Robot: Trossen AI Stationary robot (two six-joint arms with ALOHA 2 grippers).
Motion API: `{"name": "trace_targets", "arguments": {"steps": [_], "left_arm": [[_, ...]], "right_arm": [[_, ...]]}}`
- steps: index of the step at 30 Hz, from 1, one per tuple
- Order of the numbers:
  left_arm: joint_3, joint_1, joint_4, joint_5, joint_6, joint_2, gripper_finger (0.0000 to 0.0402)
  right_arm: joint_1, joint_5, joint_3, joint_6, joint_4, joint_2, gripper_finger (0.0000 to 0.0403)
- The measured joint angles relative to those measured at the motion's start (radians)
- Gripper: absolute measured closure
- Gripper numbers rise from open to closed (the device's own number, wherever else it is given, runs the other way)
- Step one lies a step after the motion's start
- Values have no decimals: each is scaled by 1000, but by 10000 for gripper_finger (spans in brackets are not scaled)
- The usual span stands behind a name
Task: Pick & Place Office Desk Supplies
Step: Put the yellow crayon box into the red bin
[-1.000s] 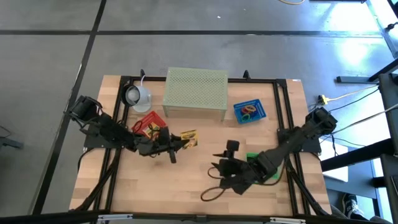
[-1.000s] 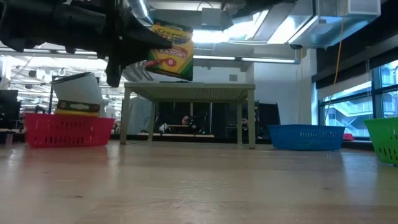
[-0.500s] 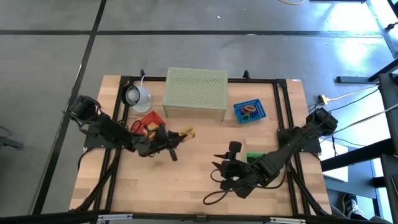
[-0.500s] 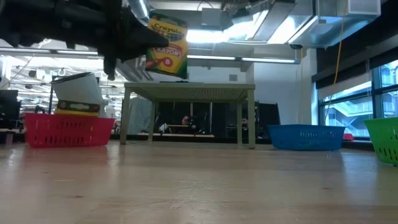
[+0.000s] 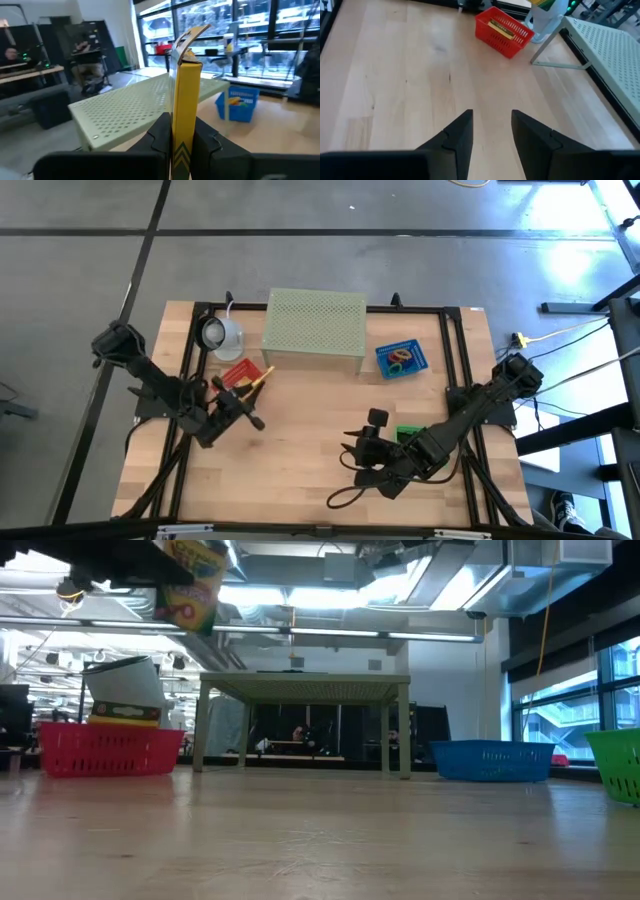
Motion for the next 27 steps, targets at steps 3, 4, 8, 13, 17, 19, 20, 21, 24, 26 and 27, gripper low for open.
{"name": "trace_targets", "arguments": {"steps": [3,4,8,13,17,19,20,21,24,26,27], "left_arm": [[-33,0,-11,-10,24,-29,373],[-39,4,-6,-8,28,-35,373],[-90,58,-5,-7,50,-70,373],[-111,95,19,-9,73,-203,373],[-111,38,33,-8,150,-337,373],[-111,-5,33,-8,157,-390,373],[-111,-26,32,-7,156,-408,373],[-111,-47,30,-8,154,-421,373],[-111,-107,29,25,137,-443,373],[-111,-136,28,112,132,-445,373],[-111,-145,26,173,123,-447,373]], "right_arm": [[0,0,0,23,0,0,268],[0,0,0,28,0,0,268],[0,0,0,42,0,0,268],[0,0,0,46,-1,0,268],[0,1,0,32,-4,1,268],[0,1,0,27,-4,1,268],[0,1,0,27,-4,1,268],[0,1,0,27,-4,1,268],[0,1,0,32,-4,1,268],[-1,1,0,38,-4,1,268],[-2,1,0,39,-4,1,268]]}}
